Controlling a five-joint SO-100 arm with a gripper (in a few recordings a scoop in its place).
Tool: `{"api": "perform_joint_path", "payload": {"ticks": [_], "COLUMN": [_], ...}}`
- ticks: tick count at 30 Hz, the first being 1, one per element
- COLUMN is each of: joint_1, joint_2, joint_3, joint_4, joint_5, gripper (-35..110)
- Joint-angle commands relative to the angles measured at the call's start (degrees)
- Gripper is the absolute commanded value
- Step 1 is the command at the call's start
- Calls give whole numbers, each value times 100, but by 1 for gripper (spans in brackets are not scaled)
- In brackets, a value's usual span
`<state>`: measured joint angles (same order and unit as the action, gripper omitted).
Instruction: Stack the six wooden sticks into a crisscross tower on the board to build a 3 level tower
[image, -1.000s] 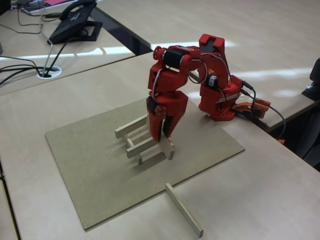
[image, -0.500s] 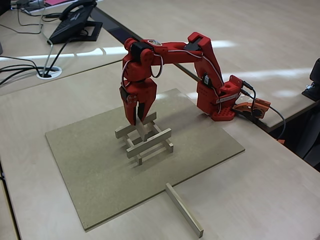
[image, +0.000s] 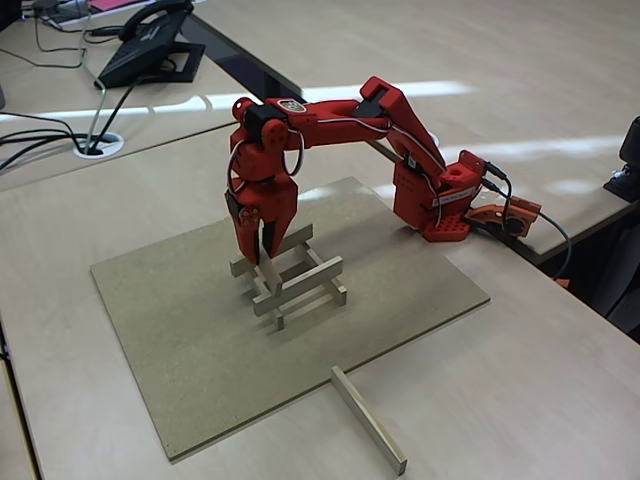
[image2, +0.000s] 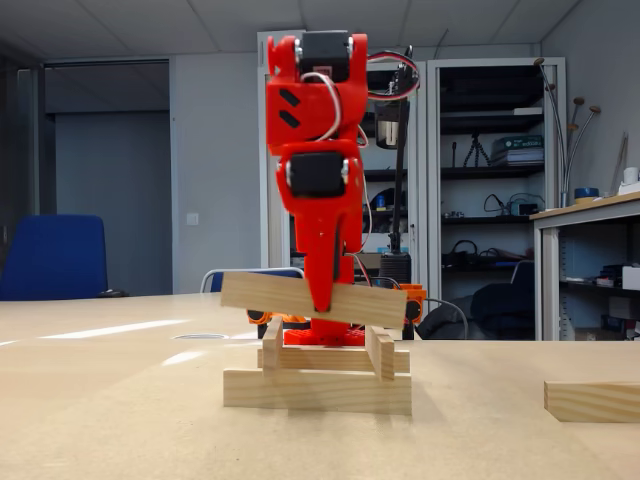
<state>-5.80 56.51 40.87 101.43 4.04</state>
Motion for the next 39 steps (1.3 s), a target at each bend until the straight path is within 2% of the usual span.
{"api": "perform_joint_path", "payload": {"ticks": [1,32,39], "joint_1": [-158,-360,-352], "joint_2": [141,-158,-229], "joint_3": [-97,-246,-272], "joint_4": [62,26,26], "joint_5": [105,360,404], "gripper": [0,0,6]}}
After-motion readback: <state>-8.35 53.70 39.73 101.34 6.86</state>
